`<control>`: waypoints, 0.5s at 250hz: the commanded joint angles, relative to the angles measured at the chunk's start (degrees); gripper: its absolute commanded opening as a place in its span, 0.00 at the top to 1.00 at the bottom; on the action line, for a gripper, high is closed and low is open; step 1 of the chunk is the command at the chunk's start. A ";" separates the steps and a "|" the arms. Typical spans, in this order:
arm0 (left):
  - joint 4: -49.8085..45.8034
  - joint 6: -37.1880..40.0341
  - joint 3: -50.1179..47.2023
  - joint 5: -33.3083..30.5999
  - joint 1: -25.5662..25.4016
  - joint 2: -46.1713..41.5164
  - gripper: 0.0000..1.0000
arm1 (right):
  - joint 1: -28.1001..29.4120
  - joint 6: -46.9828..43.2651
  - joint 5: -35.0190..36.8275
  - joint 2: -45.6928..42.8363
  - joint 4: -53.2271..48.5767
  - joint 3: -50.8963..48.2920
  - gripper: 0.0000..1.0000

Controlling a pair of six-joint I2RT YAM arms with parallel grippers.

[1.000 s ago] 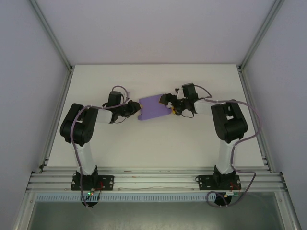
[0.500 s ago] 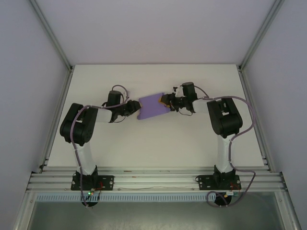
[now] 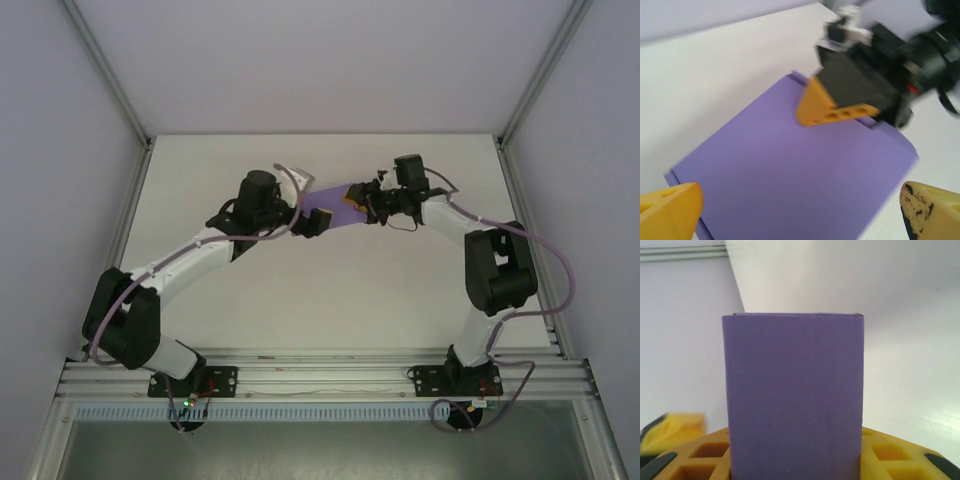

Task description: Assemble paper box

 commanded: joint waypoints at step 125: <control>-19.16 40.82 6.43 -28.35 -10.35 6.97 0.00 | -2.02 17.21 -11.18 -4.94 -17.82 0.90 0.54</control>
